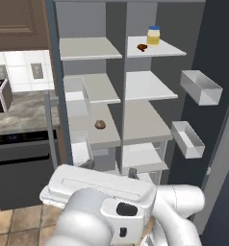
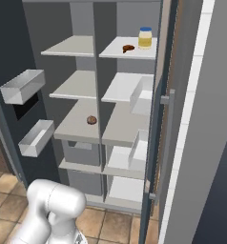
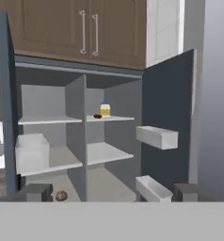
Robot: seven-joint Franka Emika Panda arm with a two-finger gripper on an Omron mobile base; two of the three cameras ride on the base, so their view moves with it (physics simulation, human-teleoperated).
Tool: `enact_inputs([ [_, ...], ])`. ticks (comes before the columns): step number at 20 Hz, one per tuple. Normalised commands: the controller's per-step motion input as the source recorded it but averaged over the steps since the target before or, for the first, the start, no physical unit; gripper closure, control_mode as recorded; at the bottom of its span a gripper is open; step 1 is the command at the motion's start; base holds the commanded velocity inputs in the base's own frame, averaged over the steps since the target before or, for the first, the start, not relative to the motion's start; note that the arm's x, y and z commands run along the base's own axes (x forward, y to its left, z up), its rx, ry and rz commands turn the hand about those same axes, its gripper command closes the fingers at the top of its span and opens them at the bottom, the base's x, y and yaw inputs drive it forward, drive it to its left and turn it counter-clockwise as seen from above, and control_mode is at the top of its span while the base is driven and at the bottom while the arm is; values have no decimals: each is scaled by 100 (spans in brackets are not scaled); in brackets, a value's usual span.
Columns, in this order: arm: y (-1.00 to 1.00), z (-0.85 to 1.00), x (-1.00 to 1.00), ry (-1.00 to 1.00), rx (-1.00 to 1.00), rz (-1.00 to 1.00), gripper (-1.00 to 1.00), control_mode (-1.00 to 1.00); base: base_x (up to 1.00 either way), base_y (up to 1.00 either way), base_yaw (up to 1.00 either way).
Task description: Pick up the frozen chicken drumstick from the freezer, place it on any shelf in the fridge, and close the fridge and freezer doors when done.
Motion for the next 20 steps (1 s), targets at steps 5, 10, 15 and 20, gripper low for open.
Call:
enact_inputs([
  [5,50,-34,53,0,0,-28,-100,-100,0,0,0],
  [10,34,-41,64,0,0,-25,-100,-100,0,0,0],
  [15,15,-31,80,0,0,-18,-100,-100,0,0,0],
  [20,16,-24,70,0,0,-13,-100,-100,0,0,0],
])
